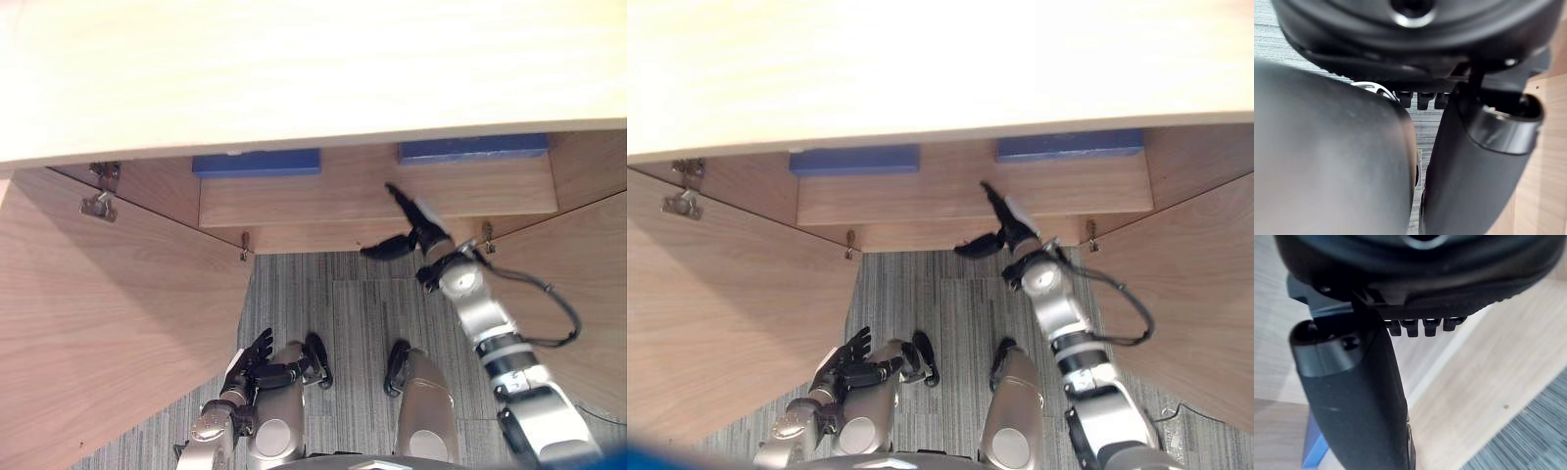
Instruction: Walk over to the cabinet, pick up the folder, carry it to the office cabinet, place the folder inside the office cabinet, then close the office cabinet door
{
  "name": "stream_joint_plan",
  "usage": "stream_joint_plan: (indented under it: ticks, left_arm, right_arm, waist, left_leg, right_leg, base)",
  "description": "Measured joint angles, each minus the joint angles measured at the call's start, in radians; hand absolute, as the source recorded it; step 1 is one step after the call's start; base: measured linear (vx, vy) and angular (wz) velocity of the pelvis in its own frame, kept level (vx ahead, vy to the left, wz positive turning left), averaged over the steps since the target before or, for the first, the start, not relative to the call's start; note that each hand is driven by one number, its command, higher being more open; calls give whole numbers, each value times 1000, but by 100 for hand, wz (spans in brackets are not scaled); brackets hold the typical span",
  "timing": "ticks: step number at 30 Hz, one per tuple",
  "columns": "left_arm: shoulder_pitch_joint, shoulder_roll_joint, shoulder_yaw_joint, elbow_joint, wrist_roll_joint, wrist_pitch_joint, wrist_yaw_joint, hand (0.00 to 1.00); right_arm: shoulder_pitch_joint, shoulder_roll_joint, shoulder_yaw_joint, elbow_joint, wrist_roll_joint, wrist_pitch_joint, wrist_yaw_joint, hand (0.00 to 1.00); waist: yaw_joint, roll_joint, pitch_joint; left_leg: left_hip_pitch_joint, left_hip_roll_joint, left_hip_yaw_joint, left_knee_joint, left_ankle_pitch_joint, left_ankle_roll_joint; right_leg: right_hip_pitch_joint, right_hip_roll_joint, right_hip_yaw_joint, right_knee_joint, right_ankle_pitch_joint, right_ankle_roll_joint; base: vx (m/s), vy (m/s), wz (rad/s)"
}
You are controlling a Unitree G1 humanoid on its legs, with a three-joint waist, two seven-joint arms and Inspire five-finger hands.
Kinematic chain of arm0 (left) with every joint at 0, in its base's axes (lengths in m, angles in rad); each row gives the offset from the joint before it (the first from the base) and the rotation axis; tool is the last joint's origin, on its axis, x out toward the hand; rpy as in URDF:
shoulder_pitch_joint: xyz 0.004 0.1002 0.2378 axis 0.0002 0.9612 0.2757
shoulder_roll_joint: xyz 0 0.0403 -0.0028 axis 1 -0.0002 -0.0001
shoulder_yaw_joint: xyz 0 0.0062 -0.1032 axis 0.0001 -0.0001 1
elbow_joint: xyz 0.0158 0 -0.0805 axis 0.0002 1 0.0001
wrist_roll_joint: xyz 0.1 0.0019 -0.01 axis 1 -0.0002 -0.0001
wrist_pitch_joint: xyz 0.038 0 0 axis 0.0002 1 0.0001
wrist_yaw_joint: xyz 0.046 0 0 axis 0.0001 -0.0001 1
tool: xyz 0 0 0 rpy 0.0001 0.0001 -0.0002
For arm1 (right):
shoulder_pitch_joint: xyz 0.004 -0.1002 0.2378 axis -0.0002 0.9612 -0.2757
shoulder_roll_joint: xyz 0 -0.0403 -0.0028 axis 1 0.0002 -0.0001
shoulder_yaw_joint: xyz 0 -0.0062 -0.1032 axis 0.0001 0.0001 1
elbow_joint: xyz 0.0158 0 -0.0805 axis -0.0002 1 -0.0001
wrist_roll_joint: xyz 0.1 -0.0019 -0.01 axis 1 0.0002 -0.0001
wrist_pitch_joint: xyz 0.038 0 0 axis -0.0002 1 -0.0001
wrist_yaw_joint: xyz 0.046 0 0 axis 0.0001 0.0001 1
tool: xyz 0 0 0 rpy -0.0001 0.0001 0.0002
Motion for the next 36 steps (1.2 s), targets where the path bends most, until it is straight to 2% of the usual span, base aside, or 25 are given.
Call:
stream_joint_plan:
  ticks: [2,4,5,7,8,10,12,13,14,15,16,18,22,24,25,26,27,28,29,30,32,33,34,35,36]
  left_arm:
    - [10,27,-15,2,0,1,-22,100]
    - [10,39,-14,24,0,-1,-32,100]
    - [1,40,5,67,0,-6,-45,100]
    - [-82,-5,127,288,6,-16,-31,100]
    - [-98,-12,150,308,38,-11,-4,100]
    - [-69,0,141,243,78,14,6,100]
    - [-2,10,100,158,83,6,3,100]
    - [14,9,88,157,83,-2,-3,100]
    - [17,9,80,160,83,-1,-4,100]
    - [18,4,60,174,88,0,-7,100]
    - [18,3,50,188,107,1,-9,100]
    - [17,4,47,188,134,2,-9,100]
    - [11,5,69,186,182,14,25,100]
    - [3,-31,119,191,182,21,74,100]
    - [-4,-45,138,199,182,20,86,100]
    - [-31,-81,184,232,191,20,130,100]
    - [-37,-92,189,247,199,20,142,100]
    - [-40,-93,192,259,200,19,149,100]
    - [-43,-94,191,284,205,19,159,100]
    - [-54,-107,192,326,219,23,168,100]
    - [-60,-104,190,356,233,20,177,100]
    - [-60,-92,190,378,240,18,184,100]
    - [-59,-80,190,388,240,18,188,100]
    - [-59,-67,189,392,240,18,192,100]
    - [-86,-65,182,427,240,18,208,100]
  right_arm:
    - [69,8,1,10,-19,-2,19,100]
    - [94,9,-1,30,-19,-4,23,100]
    - [114,11,-4,50,-18,-5,28,100]
    - [181,24,-12,73,-16,-5,29,100]
    - [197,28,-11,73,-16,-5,28,100]
    - [228,36,-9,73,-10,-7,32,100]
    - [235,36,-18,92,24,-8,44,100]
    - [243,39,-29,121,33,-24,42,100]
    - [247,39,-36,138,38,-31,42,100]
    - [257,40,-52,162,48,-37,37,100]
    - [279,50,-75,174,59,-37,34,100]
    - [318,78,-108,196,59,-38,27,100]
    - [416,169,-156,248,59,-23,10,100]
    - [482,221,-164,248,59,-18,-4,100]
    - [493,230,-164,248,59,-17,-5,100]
    - [512,258,-164,247,70,-8,-15,100]
    - [512,267,-164,247,85,-5,-19,100]
    - [512,277,-165,247,104,-3,-24,100]
    - [518,287,-170,248,116,0,-26,100]
    - [536,286,-192,248,140,0,-27,100]
    - [545,284,-221,248,141,-5,-32,100]
    - [556,284,-252,249,143,-6,-38,100]
    - [568,284,-269,255,143,-9,-42,100]
    - [580,286,-280,260,143,-9,-45,100]
    - [579,272,-313,279,143,-8,-59,100]
  waist:
    - [-1,-3,-2]
    - [-5,-10,-6]
    - [-12,-13,-13]
    - [-29,-23,-38]
    - [-30,-28,-47]
    - [-31,-47,-59]
    - [-28,-45,-74]
    - [-19,-42,-100]
    - [-19,-37,-112]
    - [-28,-19,-136]
    - [-52,-13,-156]
    - [-71,-26,-172]
    - [-65,-63,-197]
    - [-65,-76,-209]
    - [-65,-76,-211]
    - [-60,-81,-220]
    - [-58,-81,-225]
    - [-56,-84,-228]
    - [-56,-88,-230]
    - [-58,-74,-235]
    - [-58,-60,-246]
    - [-68,-62,-252]
    - [-71,-84,-267]
    - [-71,-112,-280]
    - [-75,-117,-281]
  left_leg:
    - [46,-1,-1,-81,40,-12]
    - [67,-1,-2,-112,57,-22]
    - [78,1,-4,-125,65,-37]
    - [110,18,-5,-125,68,-41]
    - [111,22,-12,-117,68,-41]
    - [112,17,-104,-60,68,-41]
    - [117,-4,-239,11,67,-42]
    - [130,-23,-299,8,62,-52]
    - [146,-29,-325,-8,54,-71]
    - [181,-39,-363,-65,32,-110]
    - [214,-44,-374,-134,23,-126]
    - [244,-49,-356,-215,23,-126]
    - [283,-50,-291,-233,23,-126]
    - [331,-48,-209,-248,24,-122]
    - [338,-45,-187,-248,25,-121]
    - [354,-28,-82,-257,38,-99]
    - [358,-15,-33,-264,44,-88]
    - [366,-8,10,-268,47,-84]
    - [390,-1,67,-277,48,-85]
    - [425,31,157,-277,51,-88]
    - [459,70,229,-279,62,-106]
    - [501,93,282,-293,78,-133]
    - [518,94,306,-300,89,-153]
    - [523,80,311,-301,91,-159]
    - [519,59,238,-350,84,-173]
  right_leg:
    - [62,31,-16,-108,48,-8]
    - [89,43,-20,-156,67,-10]
    - [110,52,-22,-189,80,-10]
    - [165,82,-17,-257,105,-12]
    - [170,90,-9,-268,110,-13]
    - [185,114,42,-285,129,-19]
    - [197,146,121,-308,163,-24]
    - [202,158,175,-342,185,-10]
    - [210,162,194,-367,198,-6]
    - [219,169,219,-405,221,3]
    - [220,169,229,-437,242,10]
    - [214,170,242,-467,270,14]
    - [209,173,303,-471,299,18]
    - [191,185,356,-444,316,28]
    - [184,187,344,-445,335,27]
    - [152,189,248,-492,436,15]
    - [153,190,196,-529,465,11]
    - [152,183,110,-538,468,8]
    - [149,152,-52,-489,415,-49]
    - [146,94,-237,-371,319,-130]
    - [145,36,-309,-228,256,-151]
    - [162,-37,-318,-120,206,-140]
    - [181,-89,-310,-94,192,-130]
    - [189,-112,-296,-110,171,-88]
    - [192,-36,-262,-177,177,-79]
  base:
    - [89,-45,-4]
    - [55,-48,-4]
    - [49,-61,-12]
    - [48,-57,-22]
    - [36,-29,-42]
    - [5,1,-80]
    - [-40,67,-128]
    - [-26,108,-121]
    - [-9,170,-109]
    - [-10,194,-66]
    - [-15,196,-45]
    - [-68,162,-22]
    - [-107,76,-50]
    - [-148,20,-97]
    - [-240,17,-160]
    - [-227,13,-157]
    - [-238,-5,-170]
    - [-170,-36,-130]
    - [-184,-54,-177]
    - [-146,-66,-172]
    - [-60,-150,-150]
    - [-21,-257,-138]
    - [1,-300,-114]
    - [10,-373,-102]
    - [-86,-339,-112]
